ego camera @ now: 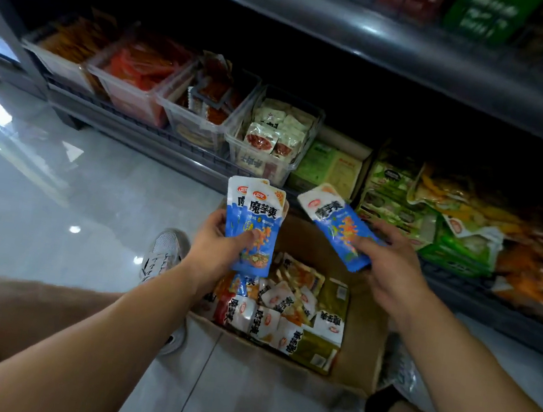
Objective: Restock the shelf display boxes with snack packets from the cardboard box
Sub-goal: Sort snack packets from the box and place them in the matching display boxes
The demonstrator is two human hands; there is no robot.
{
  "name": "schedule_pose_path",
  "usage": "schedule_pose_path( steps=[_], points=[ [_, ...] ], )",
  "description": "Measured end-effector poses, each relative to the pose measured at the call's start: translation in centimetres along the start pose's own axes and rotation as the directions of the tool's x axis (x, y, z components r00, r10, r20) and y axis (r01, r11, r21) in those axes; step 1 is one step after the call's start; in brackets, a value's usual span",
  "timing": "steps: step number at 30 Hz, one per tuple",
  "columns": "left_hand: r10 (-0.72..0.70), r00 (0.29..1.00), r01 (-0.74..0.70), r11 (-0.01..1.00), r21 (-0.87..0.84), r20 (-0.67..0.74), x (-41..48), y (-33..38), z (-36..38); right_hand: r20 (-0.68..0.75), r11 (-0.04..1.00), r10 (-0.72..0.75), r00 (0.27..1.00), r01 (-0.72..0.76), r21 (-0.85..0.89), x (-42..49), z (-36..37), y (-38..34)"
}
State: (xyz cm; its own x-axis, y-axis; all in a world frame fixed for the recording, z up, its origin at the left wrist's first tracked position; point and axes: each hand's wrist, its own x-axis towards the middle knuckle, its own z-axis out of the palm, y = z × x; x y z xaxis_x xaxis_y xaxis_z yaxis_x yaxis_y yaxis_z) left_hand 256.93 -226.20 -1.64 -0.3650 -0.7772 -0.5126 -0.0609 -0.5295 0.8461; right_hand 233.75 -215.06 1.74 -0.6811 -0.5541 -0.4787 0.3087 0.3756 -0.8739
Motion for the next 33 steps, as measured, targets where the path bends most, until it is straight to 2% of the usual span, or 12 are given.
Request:
schedule_pose_path(
  steps=[2, 5, 8, 10, 14, 19, 23, 27, 30, 33],
  points=[
    [0.019, 0.999, -0.019, 1.0, 0.001, 0.041, -0.6, 0.9, 1.1, 0.084, 0.991, 0.016, 0.996, -0.027, 0.131, -2.0, 0.4, -1.4],
    [0.054, 0.99, -0.054, 0.999, 0.001, 0.133, -2.0, 2.4, 3.0, 0.209, 0.989, 0.011, 0.978, -0.042, 0.145, -4.9, 1.5, -2.6],
    [0.096, 0.971, -0.098, 0.995, -0.002, 0.22, -4.0, 3.9, 4.9, 0.201, 0.994, -0.085, 0.976, 0.097, -0.054, -7.1, 1.7, -3.2],
    [0.111, 0.954, -0.119, 0.993, 0.013, 0.279, -5.3, 4.8, 5.8, 0.185, 0.95, -0.178, 0.966, 0.218, -0.224, -8.4, 1.2, -4.0],
    [0.124, 0.933, -0.147, 0.988, 0.044, 0.337, -7.5, 6.8, 7.3, 0.188, 0.91, -0.22, 0.957, 0.271, -0.316, -10.0, -1.0, -6.0],
    [0.178, 0.899, -0.222, 0.973, 0.068, 0.4, -10.7, 9.3, 11.1, 0.294, 0.946, -0.19, 0.937, 0.255, -0.2, -11.0, -4.9, -9.6],
    [0.256, 0.873, -0.282, 0.959, 0.001, 0.414, -12.3, 11.2, 15.4, 0.291, 0.943, -0.304, 0.907, 0.331, -0.046, -12.2, -7.5, -12.0],
    [0.274, 0.842, -0.336, 0.94, 0.054, 0.464, -13.2, 13.7, 19.2, 0.264, 0.88, -0.418, 0.869, 0.46, -0.119, -12.0, -9.8, -14.4],
    [0.295, 0.806, -0.46, 0.858, 0.229, 0.513, -13.0, 16.7, 21.5, 0.26, 0.811, -0.504, 0.824, 0.555, -0.185, -11.5, -11.7, -16.9],
    [0.339, 0.747, -0.63, 0.636, 0.445, 0.572, -12.3, 20.7, 24.6, 0.207, 0.739, -0.612, 0.764, 0.645, -0.194, -11.1, -13.4, -20.5]
  ],
)
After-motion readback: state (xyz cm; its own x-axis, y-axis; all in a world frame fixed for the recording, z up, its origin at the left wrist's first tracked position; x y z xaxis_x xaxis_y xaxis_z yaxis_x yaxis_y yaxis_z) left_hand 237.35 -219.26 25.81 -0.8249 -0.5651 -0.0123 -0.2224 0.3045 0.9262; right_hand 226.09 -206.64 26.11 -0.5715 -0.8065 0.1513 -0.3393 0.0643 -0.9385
